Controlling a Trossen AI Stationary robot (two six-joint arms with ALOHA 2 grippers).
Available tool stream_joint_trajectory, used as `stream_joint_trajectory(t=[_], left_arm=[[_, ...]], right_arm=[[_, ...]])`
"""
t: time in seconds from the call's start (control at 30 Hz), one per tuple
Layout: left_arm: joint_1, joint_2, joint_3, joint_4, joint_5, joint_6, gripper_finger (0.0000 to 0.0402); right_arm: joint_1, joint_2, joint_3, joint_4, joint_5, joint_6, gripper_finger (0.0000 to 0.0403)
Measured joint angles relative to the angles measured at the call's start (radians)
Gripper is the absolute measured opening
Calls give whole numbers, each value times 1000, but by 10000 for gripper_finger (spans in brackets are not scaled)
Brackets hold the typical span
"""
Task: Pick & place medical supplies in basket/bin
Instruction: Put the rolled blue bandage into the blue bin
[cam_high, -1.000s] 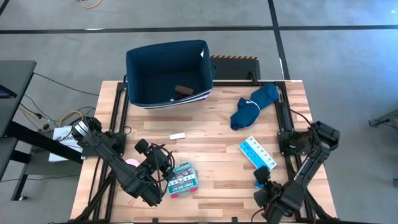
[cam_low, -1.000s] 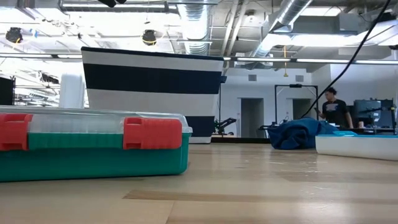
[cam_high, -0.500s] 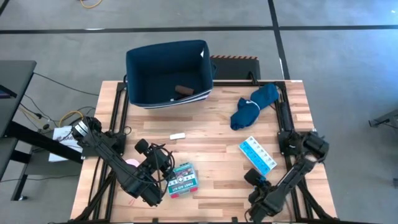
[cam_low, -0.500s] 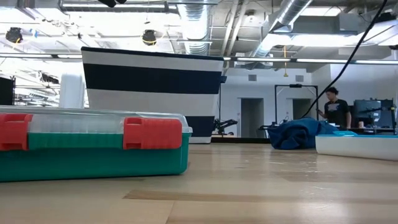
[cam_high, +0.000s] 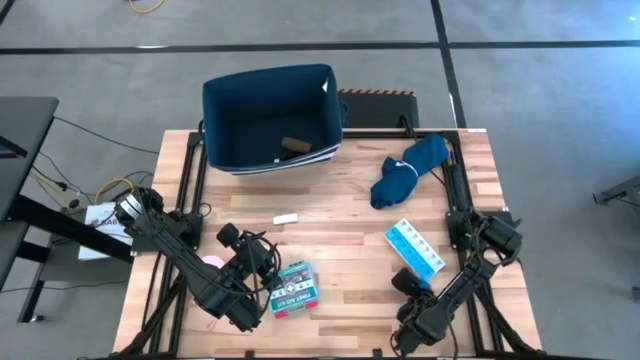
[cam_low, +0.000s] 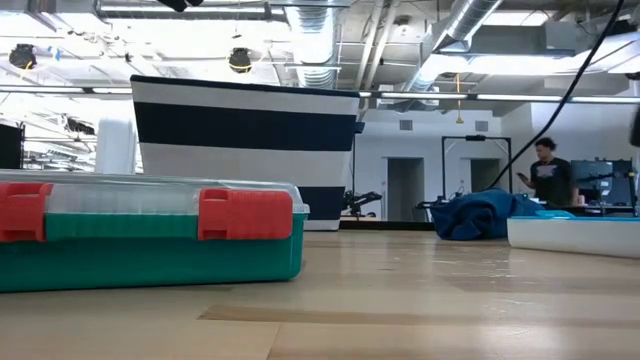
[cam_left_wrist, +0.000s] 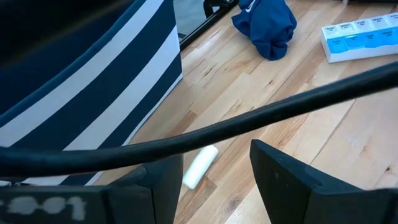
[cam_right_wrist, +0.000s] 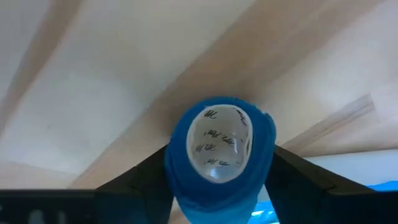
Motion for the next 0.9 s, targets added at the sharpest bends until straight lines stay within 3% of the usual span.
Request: stream_joint_trajectory(t=[0.23, 0.33, 0.43, 0.53, 0.6, 0.67, 0.77, 0.83, 0.9], left_arm=[[0, 0, 0, 24, -1, 32, 178], [-1, 0, 3, 40, -10, 32, 178], [-11, 0, 28, 22, -10, 43, 178], [-24, 0, 66, 10, -14, 72, 178], [-32, 0, 95, 10, -19, 102, 178], [-37, 0, 123, 9, -32, 129, 178], [-40, 0, 156, 9, -56, 165, 178], [-40, 0, 167, 10, -55, 185, 178], [-40, 0, 172, 10, -55, 199, 178]], right_arm=[[-29, -39, 5, -2, 18, 0, 118], [-54, -73, 15, 6, 109, 0, 107], [-94, -118, 43, 24, 300, 1, 113], [-146, -179, 74, 63, 576, 7, 123], [-190, -230, 85, 153, 796, -18, 125], [-249, -288, 85, 294, 948, -141, 126], [-371, -369, 85, 555, 955, -417, 122], [-473, -417, 85, 745, 865, -568, 119], [-584, -457, 85, 916, 709, -677, 118]])
